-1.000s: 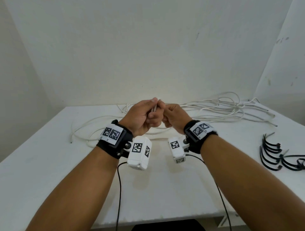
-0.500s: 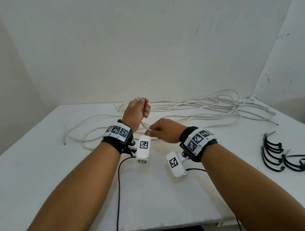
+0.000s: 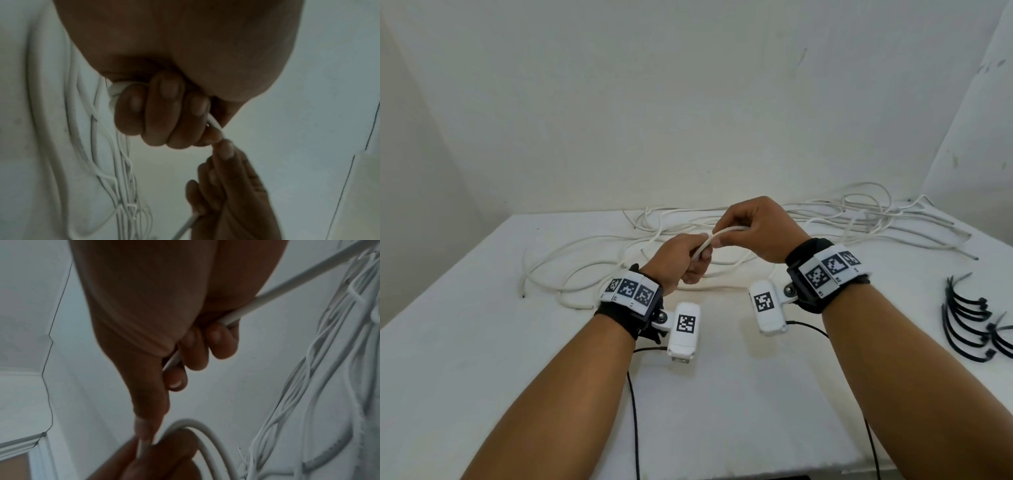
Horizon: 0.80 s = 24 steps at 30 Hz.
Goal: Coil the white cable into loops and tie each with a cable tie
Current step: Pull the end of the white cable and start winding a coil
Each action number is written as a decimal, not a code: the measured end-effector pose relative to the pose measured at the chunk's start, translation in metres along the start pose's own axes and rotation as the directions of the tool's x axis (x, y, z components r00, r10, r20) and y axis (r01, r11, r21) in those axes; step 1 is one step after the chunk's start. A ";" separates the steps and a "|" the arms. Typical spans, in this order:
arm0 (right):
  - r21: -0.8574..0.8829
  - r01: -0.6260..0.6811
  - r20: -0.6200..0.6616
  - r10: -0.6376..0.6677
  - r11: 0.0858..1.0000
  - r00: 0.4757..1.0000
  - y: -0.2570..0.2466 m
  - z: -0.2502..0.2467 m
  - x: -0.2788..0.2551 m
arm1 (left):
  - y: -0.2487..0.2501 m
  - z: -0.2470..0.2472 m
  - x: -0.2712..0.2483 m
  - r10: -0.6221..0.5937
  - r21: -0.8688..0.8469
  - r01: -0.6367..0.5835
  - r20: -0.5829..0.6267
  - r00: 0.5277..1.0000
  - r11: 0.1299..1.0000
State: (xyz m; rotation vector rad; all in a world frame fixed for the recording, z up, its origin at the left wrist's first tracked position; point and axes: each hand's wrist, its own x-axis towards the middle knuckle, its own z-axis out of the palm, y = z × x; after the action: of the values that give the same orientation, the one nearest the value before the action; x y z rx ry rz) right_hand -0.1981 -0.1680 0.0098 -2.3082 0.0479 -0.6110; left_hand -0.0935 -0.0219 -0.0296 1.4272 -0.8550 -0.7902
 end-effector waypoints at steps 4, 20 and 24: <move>0.155 0.036 -0.129 -0.016 0.987 0.992 0.014 0.003 0.000 | 0.001 0.002 -0.004 0.027 -0.168 -0.004 0.135 0.990 0.986; -0.301 -0.156 0.220 0.228 0.941 0.948 0.025 0.039 -0.014 | -0.004 -0.001 -0.007 0.203 -0.625 -0.148 0.016 0.979 0.766; -0.378 -0.119 0.332 0.254 0.918 0.908 0.014 0.043 -0.020 | -0.005 0.001 -0.001 0.158 -0.637 -0.244 -0.190 0.969 0.731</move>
State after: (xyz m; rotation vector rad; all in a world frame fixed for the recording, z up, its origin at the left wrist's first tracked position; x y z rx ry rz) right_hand -0.1952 -0.1455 -0.0342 -2.6881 0.2136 -0.0492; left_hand -0.0948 -0.0220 -0.0349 0.7234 -0.5353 -0.7263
